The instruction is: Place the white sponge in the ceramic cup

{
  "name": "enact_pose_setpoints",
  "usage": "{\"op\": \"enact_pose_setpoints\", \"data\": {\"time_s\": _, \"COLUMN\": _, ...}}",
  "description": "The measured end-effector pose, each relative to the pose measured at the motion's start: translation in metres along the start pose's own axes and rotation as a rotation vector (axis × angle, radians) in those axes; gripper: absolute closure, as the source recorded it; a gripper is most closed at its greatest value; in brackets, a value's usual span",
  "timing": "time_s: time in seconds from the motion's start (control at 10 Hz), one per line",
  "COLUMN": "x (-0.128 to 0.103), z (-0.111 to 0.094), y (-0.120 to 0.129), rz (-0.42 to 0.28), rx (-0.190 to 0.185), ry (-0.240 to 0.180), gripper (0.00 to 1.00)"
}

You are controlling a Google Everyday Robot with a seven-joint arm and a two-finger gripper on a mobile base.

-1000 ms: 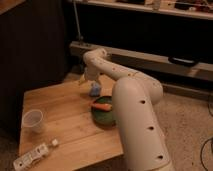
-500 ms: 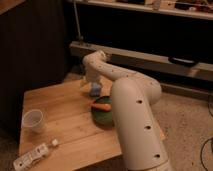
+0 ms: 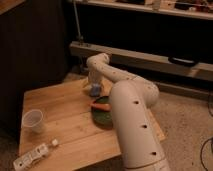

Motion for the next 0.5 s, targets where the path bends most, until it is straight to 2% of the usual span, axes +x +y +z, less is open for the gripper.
{"op": "enact_pose_setpoints", "data": {"time_s": 0.1, "x": 0.0012, "z": 0.0018, "y": 0.0018, "rz": 0.007, "rx": 0.002, "ry": 0.001, "gripper": 0.22}}
{"op": "enact_pose_setpoints", "data": {"time_s": 0.2, "x": 0.0013, "z": 0.0036, "y": 0.0033, "rz": 0.013, "rx": 0.002, "ry": -0.003, "gripper": 0.30}}
{"op": "enact_pose_setpoints", "data": {"time_s": 0.5, "x": -0.0035, "z": 0.0114, "y": 0.0017, "rz": 0.031, "rx": -0.003, "ry": -0.034, "gripper": 0.59}}
